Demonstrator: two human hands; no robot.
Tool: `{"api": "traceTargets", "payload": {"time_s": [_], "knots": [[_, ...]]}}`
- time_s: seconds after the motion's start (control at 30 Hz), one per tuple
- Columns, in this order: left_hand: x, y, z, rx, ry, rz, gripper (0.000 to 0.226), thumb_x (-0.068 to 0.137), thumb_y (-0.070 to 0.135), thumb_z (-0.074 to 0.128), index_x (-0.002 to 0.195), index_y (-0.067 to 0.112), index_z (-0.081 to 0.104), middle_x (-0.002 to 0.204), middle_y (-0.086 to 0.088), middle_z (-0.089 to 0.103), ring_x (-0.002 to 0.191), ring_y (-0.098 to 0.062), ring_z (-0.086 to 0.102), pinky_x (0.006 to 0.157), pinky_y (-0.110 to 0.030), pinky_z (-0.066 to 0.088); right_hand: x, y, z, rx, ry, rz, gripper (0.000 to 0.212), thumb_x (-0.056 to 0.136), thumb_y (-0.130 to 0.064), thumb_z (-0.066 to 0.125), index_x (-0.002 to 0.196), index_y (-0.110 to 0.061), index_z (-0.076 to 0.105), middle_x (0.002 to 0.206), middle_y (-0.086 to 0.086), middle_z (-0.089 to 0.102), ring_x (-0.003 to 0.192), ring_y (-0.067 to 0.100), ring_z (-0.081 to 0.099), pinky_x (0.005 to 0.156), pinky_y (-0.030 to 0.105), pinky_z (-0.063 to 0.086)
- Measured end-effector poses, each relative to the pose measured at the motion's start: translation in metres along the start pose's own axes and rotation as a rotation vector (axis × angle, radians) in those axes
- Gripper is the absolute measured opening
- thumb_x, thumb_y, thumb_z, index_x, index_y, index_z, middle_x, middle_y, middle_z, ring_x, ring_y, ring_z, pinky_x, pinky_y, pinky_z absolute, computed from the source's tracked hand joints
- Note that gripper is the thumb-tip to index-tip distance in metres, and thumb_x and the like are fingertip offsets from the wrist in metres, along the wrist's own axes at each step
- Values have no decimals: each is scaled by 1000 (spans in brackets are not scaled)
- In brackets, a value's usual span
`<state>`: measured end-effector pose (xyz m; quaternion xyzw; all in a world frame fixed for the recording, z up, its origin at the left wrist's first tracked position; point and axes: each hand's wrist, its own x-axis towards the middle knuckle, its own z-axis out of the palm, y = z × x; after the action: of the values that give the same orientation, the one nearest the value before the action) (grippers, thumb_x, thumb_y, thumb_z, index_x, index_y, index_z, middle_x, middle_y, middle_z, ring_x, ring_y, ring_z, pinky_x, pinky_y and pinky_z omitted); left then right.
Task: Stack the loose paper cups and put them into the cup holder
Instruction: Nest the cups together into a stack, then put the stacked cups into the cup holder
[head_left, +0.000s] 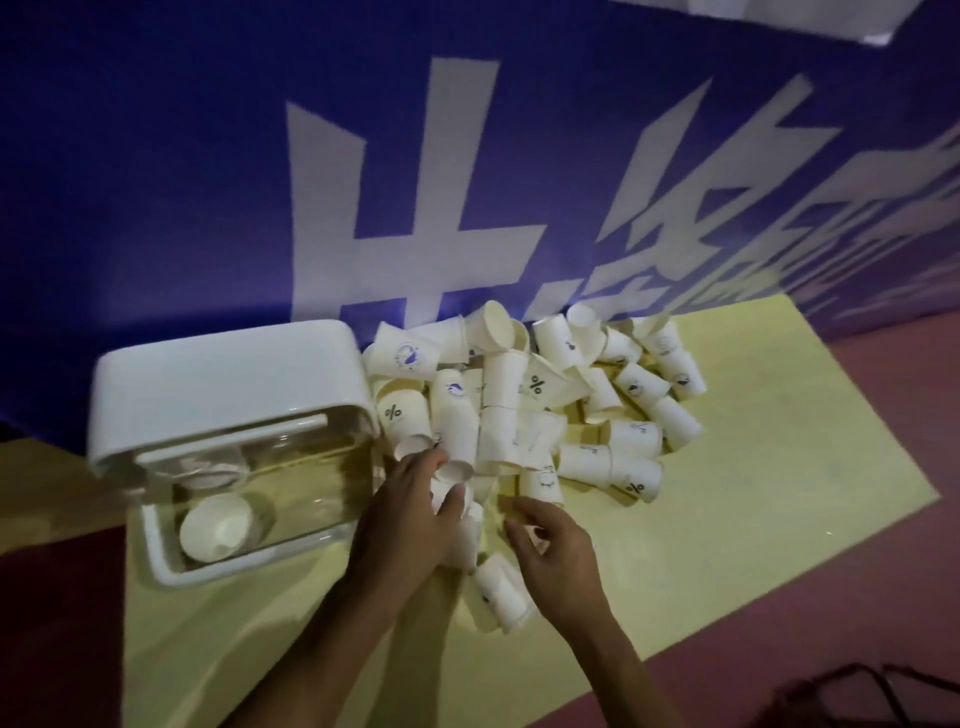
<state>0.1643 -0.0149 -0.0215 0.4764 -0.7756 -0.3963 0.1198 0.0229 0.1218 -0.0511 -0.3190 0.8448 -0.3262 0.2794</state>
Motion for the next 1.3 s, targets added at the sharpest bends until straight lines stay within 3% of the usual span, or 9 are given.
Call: {"api": "traceTargets", "payload": {"time_s": [0.2,0.37,0.47,0.63,0.73,0.8,1.0,1.2,1.3], "knots": [[58,75,64,111,-19,46,57,93,52,66,140,25,51,139,-1,59,122,-22,57,97,-40,54,23,53,-76,66,83,23,20,97,-23,68,115,-30,73,109,-22,71,101,-11,62,82,8,47],[87,94,97,523,1,-95,96,77,76,67,148,20,34,145,-10,50,130,-29,47,105,-43,43,44,88,-108,94,38,39,22,98,-27,66,119,-23,72,111,-17,71,97,-11,63,76,7,49],[83,83,114,702,25,-127,107,69,78,70,150,22,27,137,-11,51,124,-30,48,100,-42,40,56,99,-113,115,-8,59,16,97,-23,69,112,-24,73,107,-16,72,93,-10,64,72,7,48],[82,72,129,744,97,-103,88,65,50,81,140,21,46,109,-11,62,101,-31,58,85,-44,43,86,102,-115,50,-98,20,22,96,-27,68,117,-22,73,109,-17,70,92,-8,64,76,9,50],[84,71,128,724,105,-98,87,62,40,85,138,20,50,103,-11,64,95,-33,60,82,-45,45,106,92,-112,29,-139,-4,31,96,-35,67,123,-21,71,116,-13,71,94,-2,66,85,27,57],[83,68,127,718,112,-74,85,59,36,86,136,19,52,100,-10,64,91,-33,62,80,-46,47,120,81,-108,-13,-179,-11,39,96,-43,66,128,-22,67,122,-12,69,94,1,66,84,29,57],[75,51,127,790,111,45,71,56,39,89,117,22,56,95,-5,58,85,-27,55,74,-41,43,161,50,-93,-24,-291,85,63,88,-51,72,138,-17,55,126,2,67,103,19,67,85,35,55],[80,49,131,804,126,-2,82,61,55,85,128,19,55,100,-7,62,92,-29,56,78,-43,43,173,37,-65,124,-298,294,70,78,-51,83,127,-11,52,118,0,64,101,18,64,78,33,53],[83,49,132,807,123,-2,80,63,49,85,128,19,50,99,-9,63,91,-29,55,79,-43,42,176,31,-57,187,-274,342,78,77,-50,84,130,-9,46,118,1,62,100,18,59,77,31,48]]}}
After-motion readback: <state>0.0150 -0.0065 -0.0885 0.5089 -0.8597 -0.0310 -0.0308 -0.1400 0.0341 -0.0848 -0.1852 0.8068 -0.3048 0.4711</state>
